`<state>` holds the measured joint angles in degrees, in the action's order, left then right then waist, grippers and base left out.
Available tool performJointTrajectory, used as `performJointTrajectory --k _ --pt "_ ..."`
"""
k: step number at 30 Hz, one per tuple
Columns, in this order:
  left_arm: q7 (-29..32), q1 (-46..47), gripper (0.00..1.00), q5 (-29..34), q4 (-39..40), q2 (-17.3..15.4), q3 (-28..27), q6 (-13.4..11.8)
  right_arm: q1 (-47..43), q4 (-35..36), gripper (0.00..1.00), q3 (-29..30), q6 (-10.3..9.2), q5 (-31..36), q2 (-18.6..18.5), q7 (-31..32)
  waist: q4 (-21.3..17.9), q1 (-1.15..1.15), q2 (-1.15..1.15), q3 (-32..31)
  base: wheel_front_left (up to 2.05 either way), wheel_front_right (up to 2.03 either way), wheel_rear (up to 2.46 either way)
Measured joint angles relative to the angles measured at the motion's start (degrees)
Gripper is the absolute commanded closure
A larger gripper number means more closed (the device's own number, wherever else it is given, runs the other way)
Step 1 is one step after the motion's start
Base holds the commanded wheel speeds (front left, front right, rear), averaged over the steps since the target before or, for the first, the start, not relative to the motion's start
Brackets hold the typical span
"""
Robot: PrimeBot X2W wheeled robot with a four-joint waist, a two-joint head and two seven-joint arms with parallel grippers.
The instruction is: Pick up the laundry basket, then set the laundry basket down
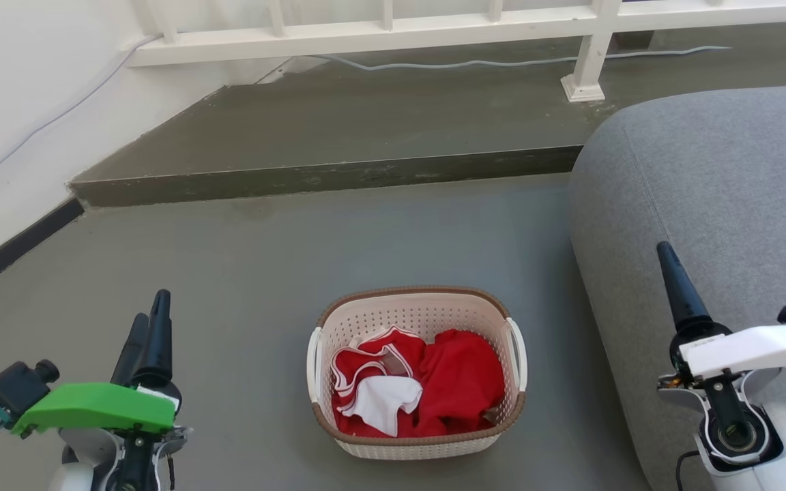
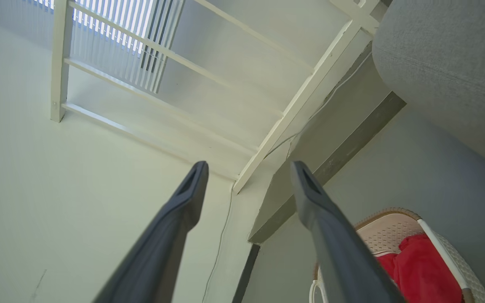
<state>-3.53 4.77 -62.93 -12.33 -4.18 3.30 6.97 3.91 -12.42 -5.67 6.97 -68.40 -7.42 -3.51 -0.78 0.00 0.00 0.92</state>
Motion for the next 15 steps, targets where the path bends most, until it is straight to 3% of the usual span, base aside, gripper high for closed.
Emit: performJointTrajectory --k 15 --pt "-2.83 0.21 0.00 16.58 1.94 -0.15 2.13 0.01 1.56 -0.19 0.00 -3.57 -0.53 14.06 -1.41 -3.03 -0.49 0.00 0.00 0.29 0.00 0.00 0.00"
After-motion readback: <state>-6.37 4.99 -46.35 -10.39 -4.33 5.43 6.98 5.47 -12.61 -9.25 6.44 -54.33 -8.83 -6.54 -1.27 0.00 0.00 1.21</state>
